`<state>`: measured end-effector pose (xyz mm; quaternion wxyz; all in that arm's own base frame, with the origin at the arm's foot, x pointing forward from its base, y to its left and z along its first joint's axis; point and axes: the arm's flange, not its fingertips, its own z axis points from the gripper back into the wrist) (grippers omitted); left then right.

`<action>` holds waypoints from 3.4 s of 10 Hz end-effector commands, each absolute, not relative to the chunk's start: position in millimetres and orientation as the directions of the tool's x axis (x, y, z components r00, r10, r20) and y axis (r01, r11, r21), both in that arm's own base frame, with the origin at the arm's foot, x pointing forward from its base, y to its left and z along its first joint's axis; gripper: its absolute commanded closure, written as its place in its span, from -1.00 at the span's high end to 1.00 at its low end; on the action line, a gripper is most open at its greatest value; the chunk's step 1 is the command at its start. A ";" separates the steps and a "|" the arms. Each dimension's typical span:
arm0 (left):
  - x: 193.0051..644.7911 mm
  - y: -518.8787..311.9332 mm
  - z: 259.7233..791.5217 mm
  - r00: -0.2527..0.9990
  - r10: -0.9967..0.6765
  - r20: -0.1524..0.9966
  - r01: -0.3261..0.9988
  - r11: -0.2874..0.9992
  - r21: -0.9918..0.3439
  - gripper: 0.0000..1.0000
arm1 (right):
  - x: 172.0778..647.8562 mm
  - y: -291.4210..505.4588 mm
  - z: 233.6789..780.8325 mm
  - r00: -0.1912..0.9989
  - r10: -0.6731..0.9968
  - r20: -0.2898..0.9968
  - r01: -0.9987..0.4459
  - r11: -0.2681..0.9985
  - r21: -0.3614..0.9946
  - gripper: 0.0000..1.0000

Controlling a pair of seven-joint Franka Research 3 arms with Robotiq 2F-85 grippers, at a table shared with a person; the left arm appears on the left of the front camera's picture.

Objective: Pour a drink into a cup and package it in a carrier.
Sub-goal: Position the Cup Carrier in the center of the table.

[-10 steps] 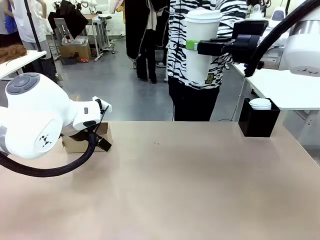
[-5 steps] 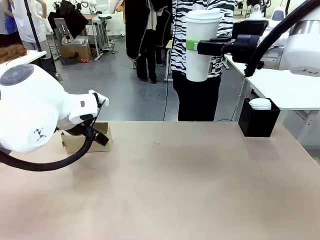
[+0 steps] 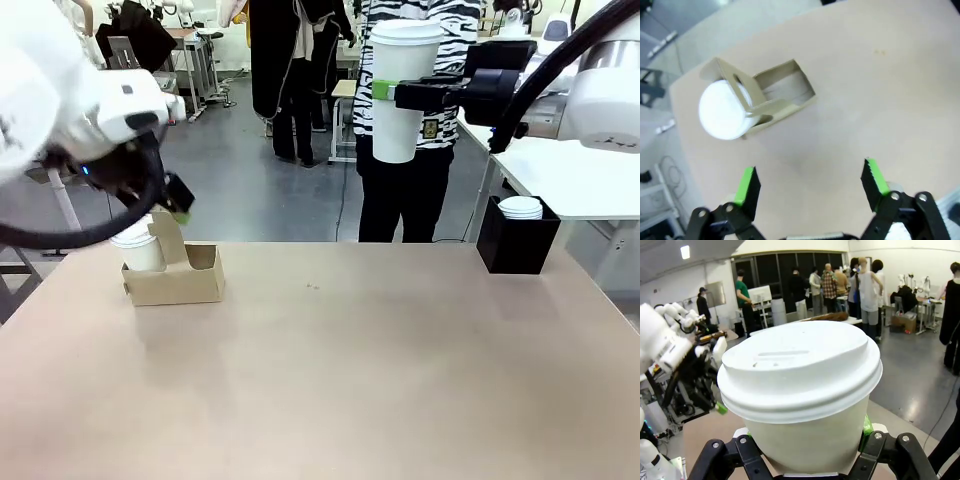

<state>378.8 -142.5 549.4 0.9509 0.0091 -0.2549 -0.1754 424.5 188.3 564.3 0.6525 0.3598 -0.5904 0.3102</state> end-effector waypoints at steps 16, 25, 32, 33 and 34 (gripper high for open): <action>536.5 -99.5 519.5 0.949 0.176 0.261 -0.164 0.984 -0.069 1.00 | 428.2 192.8 567.6 0.096 -0.044 0.994 -0.828 0.551 0.104 0.60; 537.5 -96.1 508.7 0.940 0.231 0.252 -0.230 0.973 -0.032 -0.91 | 428.2 192.8 567.6 0.096 -0.044 0.994 -0.828 0.551 0.104 0.60; 539.1 -95.1 504.8 0.945 0.209 0.251 -0.203 0.978 -0.050 -1.00 | 428.2 192.8 567.6 0.096 -0.044 0.994 -0.828 0.551 0.104 0.60; 539.1 -95.1 504.8 0.945 0.209 0.251 -0.203 0.978 -0.050 -1.00 | 428.2 192.8 567.6 0.096 -0.044 0.994 -0.828 0.551 0.104 0.60; 540.3 -96.6 504.0 0.943 0.216 0.254 -0.209 0.976 -0.055 -0.91 | 428.2 192.8 567.6 0.096 -0.044 0.994 -0.828 0.551 0.104 0.60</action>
